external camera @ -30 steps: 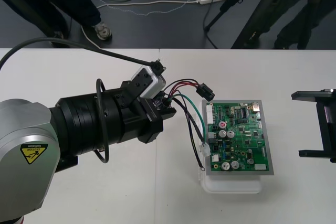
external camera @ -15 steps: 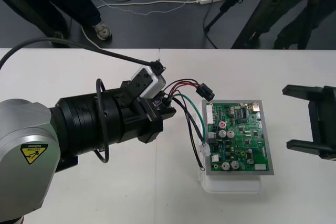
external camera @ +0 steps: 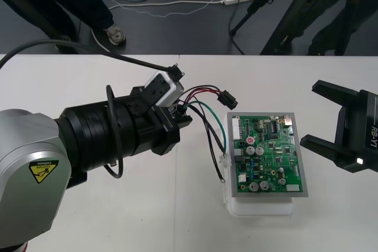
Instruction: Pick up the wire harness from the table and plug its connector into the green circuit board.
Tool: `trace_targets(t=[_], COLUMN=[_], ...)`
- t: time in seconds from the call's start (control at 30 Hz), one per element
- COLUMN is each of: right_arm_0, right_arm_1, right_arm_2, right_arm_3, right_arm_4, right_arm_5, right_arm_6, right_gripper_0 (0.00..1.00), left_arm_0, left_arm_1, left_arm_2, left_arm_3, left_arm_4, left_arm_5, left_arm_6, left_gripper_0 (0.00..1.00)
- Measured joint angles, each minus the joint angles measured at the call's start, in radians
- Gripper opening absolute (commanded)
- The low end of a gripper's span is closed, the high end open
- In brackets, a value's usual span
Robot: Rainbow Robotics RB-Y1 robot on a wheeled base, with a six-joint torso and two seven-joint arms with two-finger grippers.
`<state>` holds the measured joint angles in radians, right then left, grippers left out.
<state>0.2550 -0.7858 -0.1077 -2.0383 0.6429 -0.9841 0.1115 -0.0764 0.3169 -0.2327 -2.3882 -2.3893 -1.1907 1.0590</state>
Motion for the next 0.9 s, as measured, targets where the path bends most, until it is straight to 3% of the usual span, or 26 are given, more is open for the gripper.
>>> trace_targets(t=[0.6, 0.9], right_arm_0=[0.063, 0.084], right_arm_1=[0.164, 0.174], right_arm_2=[0.007, 0.115], right_arm_3=[-0.197, -0.305], right_arm_4=[0.211, 0.232], right_arm_5=[0.257, 0.446], right_arm_6=[-0.221, -0.285], right_gripper_0=[1.00, 1.00], left_arm_0=[-0.030, -0.035], left_arm_1=[-0.025, -0.037], left_arm_2=[0.000, 0.000], left_arm_3=[0.000, 0.000], left_arm_4=[-0.036, -0.060], left_arm_5=[0.000, 0.000], left_arm_6=[0.047, 0.059], left_gripper_0=[0.00, 0.00])
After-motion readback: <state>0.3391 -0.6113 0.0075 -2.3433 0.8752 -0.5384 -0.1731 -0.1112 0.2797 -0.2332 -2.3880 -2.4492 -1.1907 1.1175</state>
